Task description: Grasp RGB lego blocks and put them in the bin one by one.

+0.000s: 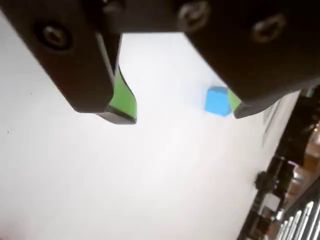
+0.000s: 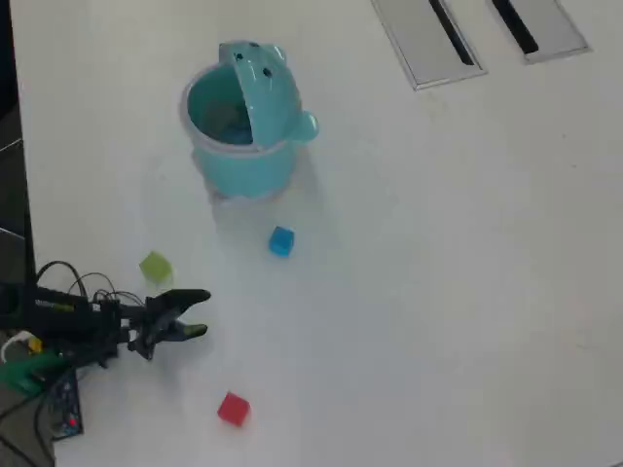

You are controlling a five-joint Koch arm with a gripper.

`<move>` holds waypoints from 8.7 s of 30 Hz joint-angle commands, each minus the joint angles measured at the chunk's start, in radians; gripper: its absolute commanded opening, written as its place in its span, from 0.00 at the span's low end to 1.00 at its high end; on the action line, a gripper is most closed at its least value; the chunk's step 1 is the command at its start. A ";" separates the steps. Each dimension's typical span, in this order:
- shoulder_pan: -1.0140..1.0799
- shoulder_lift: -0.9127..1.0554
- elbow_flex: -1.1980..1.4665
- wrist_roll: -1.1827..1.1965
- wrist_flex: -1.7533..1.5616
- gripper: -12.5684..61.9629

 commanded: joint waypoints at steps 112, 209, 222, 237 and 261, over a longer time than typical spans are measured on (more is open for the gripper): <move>0.647 -0.784 -0.652 -1.028 -0.002 0.62; -0.433 0.044 -0.779 -0.882 0.259 0.31; -0.675 -0.201 -1.069 -1.006 0.347 0.31; -0.848 -0.554 -1.536 -1.086 0.426 0.31; -0.916 -1.031 -2.102 -1.060 0.497 0.40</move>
